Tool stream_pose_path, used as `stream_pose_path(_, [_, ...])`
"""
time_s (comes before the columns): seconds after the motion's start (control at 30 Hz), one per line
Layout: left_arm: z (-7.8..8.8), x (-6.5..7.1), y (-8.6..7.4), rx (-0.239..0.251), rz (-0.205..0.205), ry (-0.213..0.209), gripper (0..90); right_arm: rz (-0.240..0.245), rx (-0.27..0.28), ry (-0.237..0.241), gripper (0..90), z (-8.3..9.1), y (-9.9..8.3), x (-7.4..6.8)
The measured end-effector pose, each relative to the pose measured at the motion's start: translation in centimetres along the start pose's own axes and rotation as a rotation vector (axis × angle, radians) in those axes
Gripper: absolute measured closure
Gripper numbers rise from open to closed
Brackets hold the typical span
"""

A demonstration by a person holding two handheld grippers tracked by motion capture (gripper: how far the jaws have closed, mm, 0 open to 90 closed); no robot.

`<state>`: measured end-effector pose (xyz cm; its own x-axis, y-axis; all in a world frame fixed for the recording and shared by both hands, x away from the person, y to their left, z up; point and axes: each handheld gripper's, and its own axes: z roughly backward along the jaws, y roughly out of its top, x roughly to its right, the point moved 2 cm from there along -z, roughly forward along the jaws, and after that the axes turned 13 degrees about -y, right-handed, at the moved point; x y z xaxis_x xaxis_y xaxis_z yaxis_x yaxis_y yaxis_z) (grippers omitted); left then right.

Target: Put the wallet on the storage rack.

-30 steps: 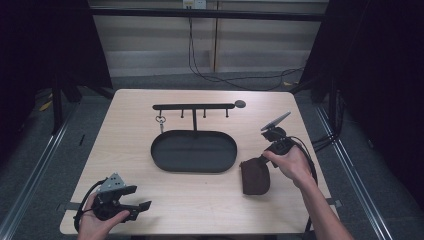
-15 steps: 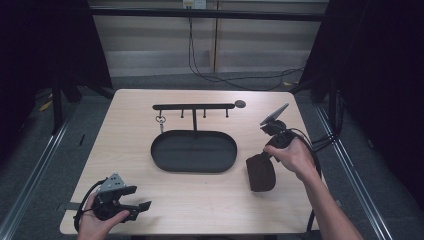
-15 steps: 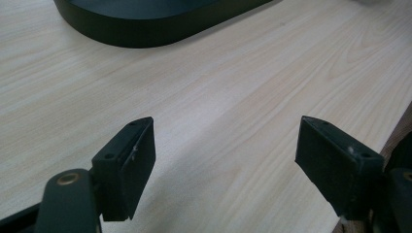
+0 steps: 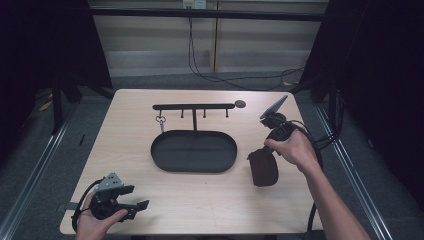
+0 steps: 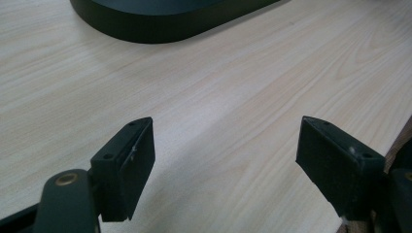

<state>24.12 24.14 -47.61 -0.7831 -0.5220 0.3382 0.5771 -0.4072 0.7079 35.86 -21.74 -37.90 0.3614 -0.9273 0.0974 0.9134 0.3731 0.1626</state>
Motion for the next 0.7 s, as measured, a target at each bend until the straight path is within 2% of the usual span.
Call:
stream_pose_path(0.47, [0.0,-0.3,0.0,0.008,0.019,-0.010,17.6,-0.021,0.039,0.010,81.1,1.0,1.3,0.7])
stream_pose_path(0.57, [0.1,-0.4,-0.1,0.008,0.022,0.000,16.6,-0.020,0.043,0.005,81.1,1.0,1.7,0.6])
stream_pose_path(0.7, [0.1,-0.5,-0.1,0.009,0.029,-0.025,16.3,-0.018,0.043,0.004,81.1,1.2,2.1,0.4])
